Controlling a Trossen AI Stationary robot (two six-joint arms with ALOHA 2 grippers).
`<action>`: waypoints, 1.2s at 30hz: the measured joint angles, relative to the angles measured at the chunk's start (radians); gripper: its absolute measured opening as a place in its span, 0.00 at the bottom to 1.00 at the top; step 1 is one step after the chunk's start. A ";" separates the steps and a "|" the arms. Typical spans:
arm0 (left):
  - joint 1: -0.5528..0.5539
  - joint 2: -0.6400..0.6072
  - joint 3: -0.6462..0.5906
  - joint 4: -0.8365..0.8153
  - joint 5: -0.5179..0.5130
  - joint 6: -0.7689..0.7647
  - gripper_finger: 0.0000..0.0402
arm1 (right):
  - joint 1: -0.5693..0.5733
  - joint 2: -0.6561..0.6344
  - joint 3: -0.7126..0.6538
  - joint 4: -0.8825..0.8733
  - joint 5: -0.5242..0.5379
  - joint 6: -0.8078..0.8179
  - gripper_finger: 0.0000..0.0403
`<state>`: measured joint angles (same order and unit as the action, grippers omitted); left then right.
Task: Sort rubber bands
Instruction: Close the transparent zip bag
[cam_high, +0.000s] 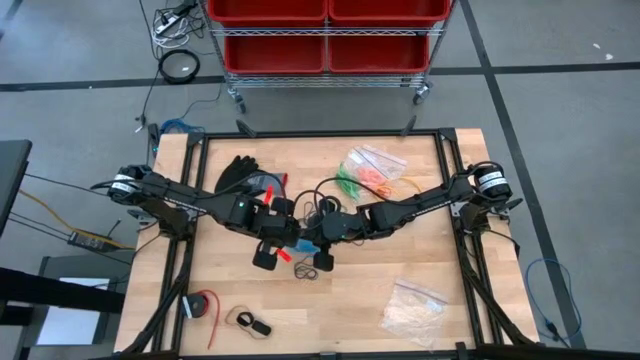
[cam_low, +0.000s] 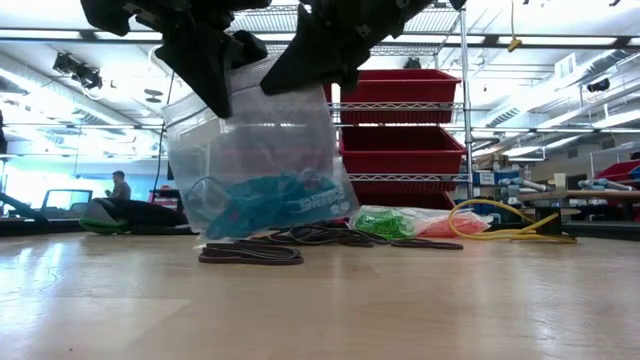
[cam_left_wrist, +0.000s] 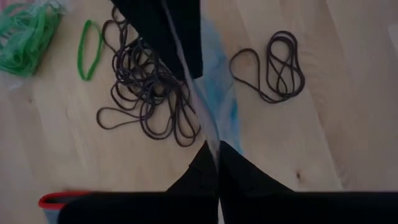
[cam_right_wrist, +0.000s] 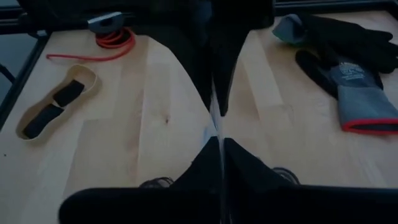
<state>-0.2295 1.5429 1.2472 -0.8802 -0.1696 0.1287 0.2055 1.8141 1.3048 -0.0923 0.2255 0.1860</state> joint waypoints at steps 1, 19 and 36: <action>0.000 0.000 0.000 0.002 0.000 -0.010 0.01 | 0.000 0.000 0.000 -0.006 0.002 0.000 0.00; 0.000 0.000 0.001 -0.105 -0.068 -0.056 0.22 | 0.000 0.001 -0.001 -0.039 0.009 0.015 0.00; 0.000 0.000 0.001 -0.106 -0.046 -0.104 0.23 | 0.000 0.001 -0.001 -0.039 0.009 0.017 0.00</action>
<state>-0.2291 1.5425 1.2480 -0.9865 -0.2153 0.0243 0.2054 1.8149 1.3037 -0.1318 0.2340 0.2028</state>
